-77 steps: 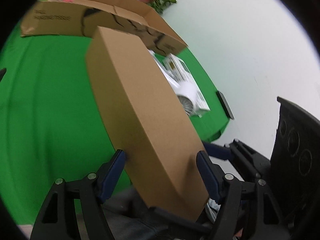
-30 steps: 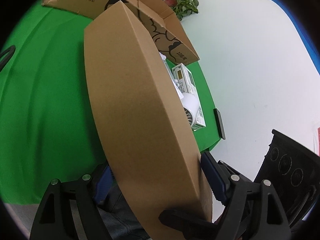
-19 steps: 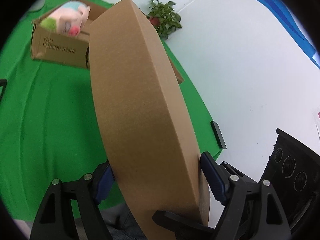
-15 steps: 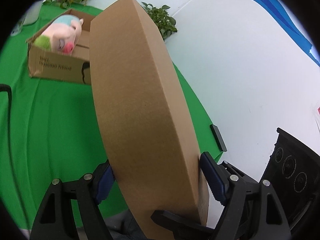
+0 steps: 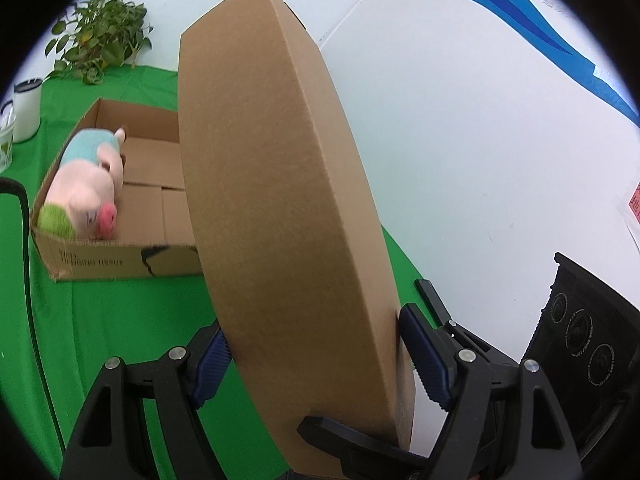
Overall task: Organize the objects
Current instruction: 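Lift the long brown box with the left gripper toward the open box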
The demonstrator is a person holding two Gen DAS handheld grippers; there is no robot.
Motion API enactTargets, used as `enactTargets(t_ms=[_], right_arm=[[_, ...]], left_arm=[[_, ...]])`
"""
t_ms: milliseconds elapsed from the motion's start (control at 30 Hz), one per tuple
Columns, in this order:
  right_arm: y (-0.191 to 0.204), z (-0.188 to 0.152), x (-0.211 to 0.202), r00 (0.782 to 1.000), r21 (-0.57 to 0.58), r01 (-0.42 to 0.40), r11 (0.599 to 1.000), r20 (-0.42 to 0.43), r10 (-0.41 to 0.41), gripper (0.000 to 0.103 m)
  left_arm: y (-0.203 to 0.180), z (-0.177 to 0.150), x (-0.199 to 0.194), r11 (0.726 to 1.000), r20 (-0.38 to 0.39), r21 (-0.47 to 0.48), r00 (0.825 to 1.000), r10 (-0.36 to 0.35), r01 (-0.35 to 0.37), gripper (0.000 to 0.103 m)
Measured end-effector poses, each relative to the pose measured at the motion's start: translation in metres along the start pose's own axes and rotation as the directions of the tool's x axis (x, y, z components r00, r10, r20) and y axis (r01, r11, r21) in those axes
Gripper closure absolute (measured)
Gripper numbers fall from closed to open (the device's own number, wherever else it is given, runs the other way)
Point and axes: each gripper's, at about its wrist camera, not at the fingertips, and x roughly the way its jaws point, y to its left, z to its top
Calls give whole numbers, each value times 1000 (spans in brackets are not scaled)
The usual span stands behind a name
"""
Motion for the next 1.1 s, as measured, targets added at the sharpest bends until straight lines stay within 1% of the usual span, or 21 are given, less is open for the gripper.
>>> enactTargets(t_ms=[33,67,167,233,267,333,467,600,633,733,867,1000,1100], right_arm=[[0,5,0,1000,-6,4,1000,9,-4,24],[0,10,1,1000,-9,7,1000,19,-7,24],[-1,27,0,998,-14,17,1000,53,-16,24],[-2,41,0,997,-15,20,1000,76,-19,24],[-2,46,0,996,-16,22,1000,86,-20,24],[-3,60,-1,994,-21,25,999,108,-22,24],[-5,86,-4,989,-34,35,999,144,-30,24],[-9,111,-3,987,-28,31,999,157,-26,24],[-10,117,-2,987,-26,29,999,157,-25,24],[-11,140,1,989,-15,19,1000,148,-16,24],[-16,169,9,993,4,-11,1000,116,10,24],[-23,188,27,996,27,-17,1000,85,15,24],[-31,198,46,998,46,-21,999,52,19,24]], left_arm=[[2,13,4,1000,6,8,1000,0,-1,25],[2,17,-1,1000,13,18,1000,1,-1,24],[-10,45,-9,999,32,48,999,4,-6,24],[3,70,2,998,42,67,999,6,-9,24],[2,78,1,997,49,78,999,6,-10,24],[-13,82,-14,995,61,95,998,4,-10,24],[-10,108,-13,993,78,118,997,-4,-5,24],[-20,130,-21,989,87,144,996,11,-24,24],[-27,133,-26,989,87,147,996,14,-27,24],[-29,149,-27,988,83,146,996,27,-39,24],[-25,166,-24,988,79,143,996,48,-59,24],[-17,179,-14,988,56,137,997,60,-67,24],[-3,185,0,993,23,105,998,59,-61,24]])
